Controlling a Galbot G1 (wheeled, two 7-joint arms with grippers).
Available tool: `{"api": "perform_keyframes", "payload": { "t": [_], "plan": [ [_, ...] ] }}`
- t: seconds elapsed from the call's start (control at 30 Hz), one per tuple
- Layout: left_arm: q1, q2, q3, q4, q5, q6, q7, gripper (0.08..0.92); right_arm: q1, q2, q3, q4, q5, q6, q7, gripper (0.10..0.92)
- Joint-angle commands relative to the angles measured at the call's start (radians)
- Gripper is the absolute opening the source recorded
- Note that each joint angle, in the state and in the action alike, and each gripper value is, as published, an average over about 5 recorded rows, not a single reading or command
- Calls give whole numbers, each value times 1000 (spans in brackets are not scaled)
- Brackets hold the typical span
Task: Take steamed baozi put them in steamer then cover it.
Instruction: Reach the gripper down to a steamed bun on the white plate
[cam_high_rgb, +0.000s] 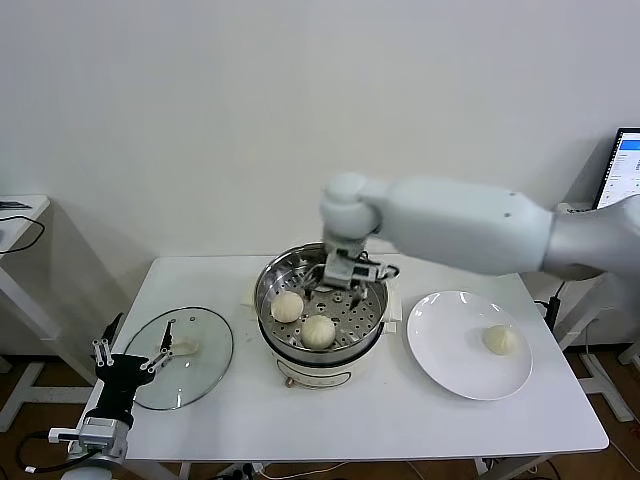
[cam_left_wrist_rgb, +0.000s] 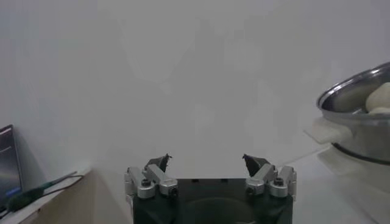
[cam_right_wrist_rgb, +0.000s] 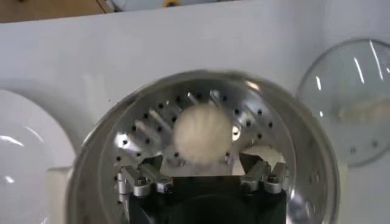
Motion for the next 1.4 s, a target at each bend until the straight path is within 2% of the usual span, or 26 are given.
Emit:
{"api": "perform_keyframes", "payload": {
  "t": [0.03, 0.2, 0.4, 0.77, 1.1, 1.4],
  "plan": [
    [5, 0, 6, -16, 4, 1, -2, 823, 33, -358, 52, 0, 191, -277, -101, 823],
    [5, -1, 12, -20, 7, 1, -3, 823, -70, -498, 65, -66, 133, -363, -126, 823],
    [5, -4, 20, -24, 11, 2, -4, 823, -317, -566, 241, -206, -39, -376, -129, 823],
    [5, -6, 20, -24, 15, 6, -8, 823, -597, -463, 535, -419, -219, -324, -41, 823],
    [7, -8, 17, -19, 18, 7, -9, 823, -657, -383, 618, -523, -319, -295, 7, 823],
    [2, -10, 21, -11, 24, 10, -11, 823, -680, -356, 637, -539, -323, -286, 16, 823]
  ]
}}
